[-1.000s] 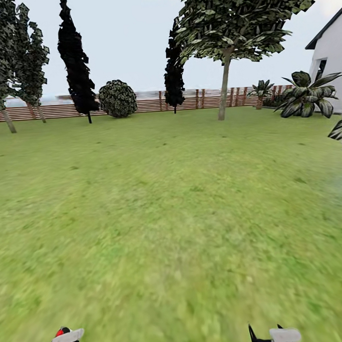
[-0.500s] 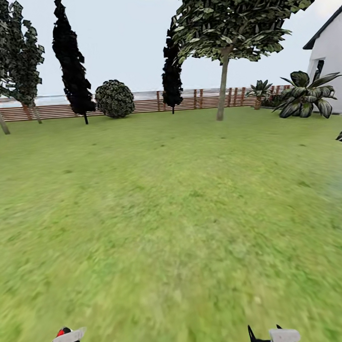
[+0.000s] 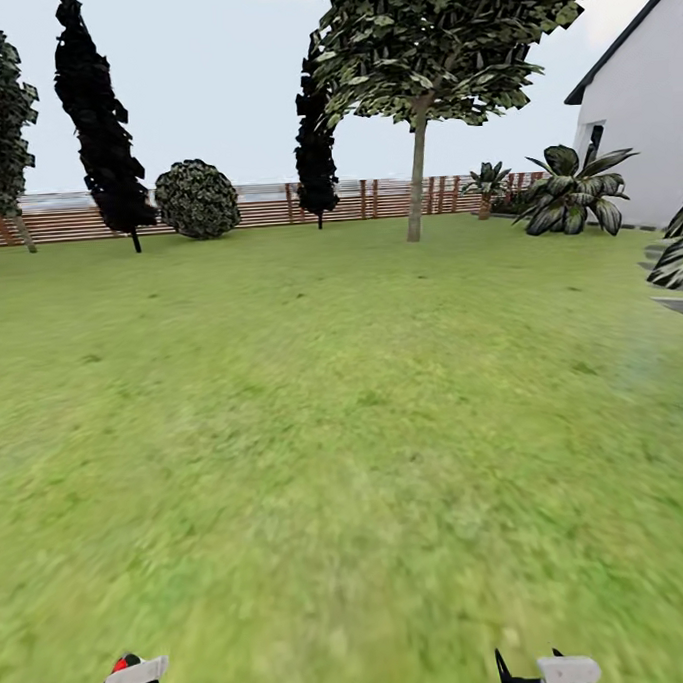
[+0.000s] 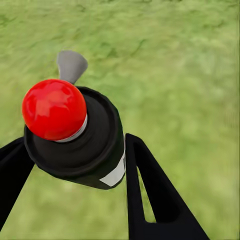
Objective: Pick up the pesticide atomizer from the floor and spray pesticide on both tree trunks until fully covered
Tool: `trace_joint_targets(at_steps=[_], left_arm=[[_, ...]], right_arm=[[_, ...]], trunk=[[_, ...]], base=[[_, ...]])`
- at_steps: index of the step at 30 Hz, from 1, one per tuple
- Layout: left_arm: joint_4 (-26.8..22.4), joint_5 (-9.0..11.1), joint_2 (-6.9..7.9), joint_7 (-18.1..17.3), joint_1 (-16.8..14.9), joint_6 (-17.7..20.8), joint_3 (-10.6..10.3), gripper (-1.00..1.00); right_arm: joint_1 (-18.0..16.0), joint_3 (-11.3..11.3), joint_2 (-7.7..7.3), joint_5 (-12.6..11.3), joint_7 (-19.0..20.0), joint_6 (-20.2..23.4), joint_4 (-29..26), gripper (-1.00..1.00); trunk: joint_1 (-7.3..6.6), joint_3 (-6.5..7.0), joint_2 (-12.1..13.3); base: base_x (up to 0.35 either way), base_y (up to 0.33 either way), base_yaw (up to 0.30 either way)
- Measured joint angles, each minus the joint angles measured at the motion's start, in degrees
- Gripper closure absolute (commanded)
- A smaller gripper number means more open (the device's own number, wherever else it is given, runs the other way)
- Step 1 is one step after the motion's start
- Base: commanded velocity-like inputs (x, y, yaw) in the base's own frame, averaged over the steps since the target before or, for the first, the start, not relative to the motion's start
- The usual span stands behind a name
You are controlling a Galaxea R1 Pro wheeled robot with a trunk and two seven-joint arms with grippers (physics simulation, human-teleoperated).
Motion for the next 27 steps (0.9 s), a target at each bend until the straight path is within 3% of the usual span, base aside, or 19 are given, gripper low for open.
trace_joint_targets(at_steps=[27], left_arm=[[0.0,0.0,-0.04,0.0,0.0,0.0,-0.1,1.0]], right_arm=[[0.0,0.0,-0.04,0.0,0.0,0.0,-0.2,-1.0]], trunk=[[0.0,0.0,0.0]], base=[[0.338,0.0,0.0]])
